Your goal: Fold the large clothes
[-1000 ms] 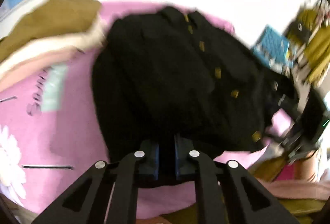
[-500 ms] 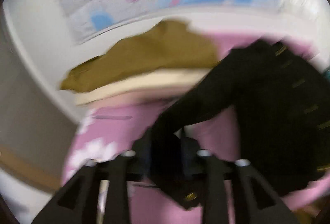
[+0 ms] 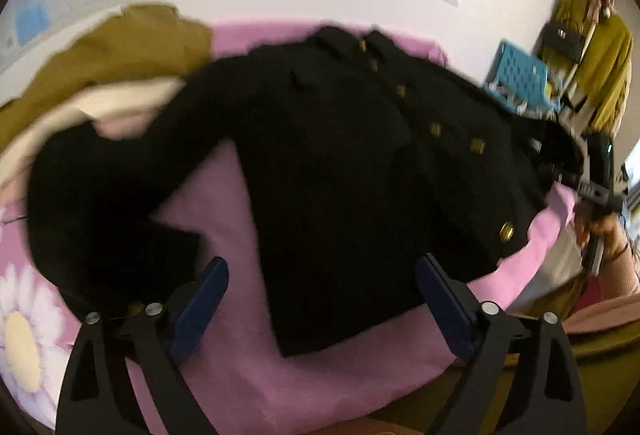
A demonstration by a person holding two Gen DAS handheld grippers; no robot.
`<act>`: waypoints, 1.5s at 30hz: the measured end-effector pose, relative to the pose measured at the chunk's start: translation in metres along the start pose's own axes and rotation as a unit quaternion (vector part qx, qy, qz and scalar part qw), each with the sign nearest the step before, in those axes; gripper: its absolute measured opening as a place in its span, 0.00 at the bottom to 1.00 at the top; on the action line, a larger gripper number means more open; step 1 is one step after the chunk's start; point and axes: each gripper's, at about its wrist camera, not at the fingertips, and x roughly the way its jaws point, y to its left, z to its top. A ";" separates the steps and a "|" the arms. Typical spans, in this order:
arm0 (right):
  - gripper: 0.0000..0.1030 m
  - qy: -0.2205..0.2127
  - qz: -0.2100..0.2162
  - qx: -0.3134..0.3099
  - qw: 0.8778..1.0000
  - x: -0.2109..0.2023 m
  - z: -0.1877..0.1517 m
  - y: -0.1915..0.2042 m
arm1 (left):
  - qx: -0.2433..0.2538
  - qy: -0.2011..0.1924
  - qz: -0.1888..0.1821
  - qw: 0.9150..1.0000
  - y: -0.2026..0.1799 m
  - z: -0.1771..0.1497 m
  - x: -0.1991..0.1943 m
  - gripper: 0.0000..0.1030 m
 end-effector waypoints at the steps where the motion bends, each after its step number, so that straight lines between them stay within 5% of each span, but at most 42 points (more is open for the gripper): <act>1: 0.57 0.006 0.016 -0.002 1.000 0.003 0.001 0.000 | -0.010 0.018 -0.006 1.000 0.000 -0.005 0.011 0.89; 3: 0.12 0.016 0.065 0.019 0.998 0.003 0.003 -0.005 | -0.021 0.026 -0.008 0.999 0.007 -0.010 0.024 0.89; 5: 0.11 -0.007 0.105 0.047 0.993 -0.015 0.006 -0.008 | -0.021 0.017 -0.022 0.999 0.004 -0.008 0.023 0.63; 7: 0.10 -0.062 0.130 0.062 0.988 -0.058 0.014 -0.007 | -0.042 0.020 -0.024 0.999 0.010 -0.002 0.010 0.13; 10: 0.07 -0.135 0.117 0.069 0.981 -0.125 0.020 -0.008 | -0.076 0.000 -0.076 0.994 0.015 0.008 -0.019 0.06; 14: 0.07 -0.102 0.076 0.069 0.989 -0.130 0.013 -0.009 | -0.050 -0.009 -0.071 0.996 0.004 0.016 -0.049 0.06; 16: 0.08 -0.033 0.019 0.052 0.998 -0.101 0.001 -0.009 | -0.028 0.023 -0.044 0.998 0.001 0.013 -0.038 0.09; 19: 0.38 0.030 -0.058 0.054 0.996 -0.069 -0.013 -0.018 | -0.023 0.083 0.005 0.996 0.004 0.004 -0.007 0.24; 20: 0.41 0.038 -0.065 0.052 0.996 -0.066 -0.013 -0.018 | -0.021 0.086 0.014 0.996 0.004 0.000 -0.003 0.26; 23: 0.48 0.009 -0.044 0.036 0.998 -0.086 -0.010 -0.013 | -0.015 0.035 -0.001 0.999 0.005 0.004 -0.021 0.44; 25: 0.53 -0.057 -0.020 0.014 0.998 -0.119 0.000 -0.007 | -0.004 -0.021 -0.012 1.000 0.005 0.011 -0.043 0.62; 28: 0.74 -0.130 -0.064 0.030 0.989 -0.147 0.012 -0.021 | 0.015 -0.070 -0.014 0.997 -0.003 0.018 -0.061 0.68; 31: 0.82 -0.104 -0.118 0.046 0.986 -0.129 0.022 -0.045 | 0.028 -0.080 -0.003 0.996 -0.010 0.030 -0.059 0.68; 34: 0.76 -0.064 -0.118 0.077 0.988 -0.100 0.024 -0.077 | 0.036 -0.070 -0.006 0.997 -0.024 0.044 -0.039 0.68; 38: 0.17 -0.064 -0.076 0.094 0.991 -0.094 0.031 -0.091 | 0.049 -0.059 -0.019 0.997 -0.034 0.057 -0.013 0.68; 45: 0.11 -0.149 -0.076 0.088 0.982 -0.162 0.115 -0.081 | 0.087 -0.063 -0.035 0.994 -0.049 0.087 0.007 0.68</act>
